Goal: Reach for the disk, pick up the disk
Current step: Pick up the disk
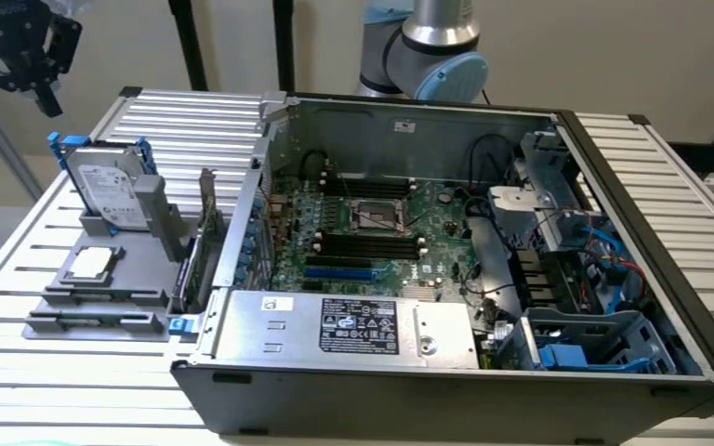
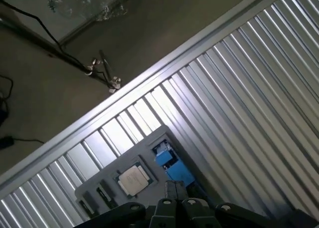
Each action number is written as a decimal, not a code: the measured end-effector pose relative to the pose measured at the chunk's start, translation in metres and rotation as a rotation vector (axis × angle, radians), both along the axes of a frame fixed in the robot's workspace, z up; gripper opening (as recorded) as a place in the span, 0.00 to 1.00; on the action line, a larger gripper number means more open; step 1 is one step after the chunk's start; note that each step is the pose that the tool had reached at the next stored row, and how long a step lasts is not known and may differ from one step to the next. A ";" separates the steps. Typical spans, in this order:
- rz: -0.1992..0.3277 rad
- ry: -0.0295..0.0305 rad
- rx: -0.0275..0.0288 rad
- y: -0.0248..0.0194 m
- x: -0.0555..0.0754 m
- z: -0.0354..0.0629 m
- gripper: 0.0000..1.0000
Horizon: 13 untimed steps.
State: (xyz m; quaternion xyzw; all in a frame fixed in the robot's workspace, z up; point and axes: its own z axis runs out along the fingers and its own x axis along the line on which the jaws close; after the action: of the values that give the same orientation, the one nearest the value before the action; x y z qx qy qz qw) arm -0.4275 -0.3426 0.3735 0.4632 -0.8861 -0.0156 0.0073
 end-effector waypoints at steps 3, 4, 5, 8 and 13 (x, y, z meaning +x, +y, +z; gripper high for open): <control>0.054 -0.0009 0.0000 0.0000 0.000 0.0000 0.11; 0.072 -0.0013 0.0000 0.0000 0.000 0.0000 0.11; 0.090 -0.0017 0.0000 0.0000 0.000 0.0000 0.11; 0.145 -0.0029 0.0000 0.0000 0.000 0.0000 0.11; 0.236 -0.0050 0.0000 0.0000 0.000 0.0000 0.11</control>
State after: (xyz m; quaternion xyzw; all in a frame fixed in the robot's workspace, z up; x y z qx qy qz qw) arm -0.4275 -0.3426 0.3735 0.5644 -0.8253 -0.0135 0.0069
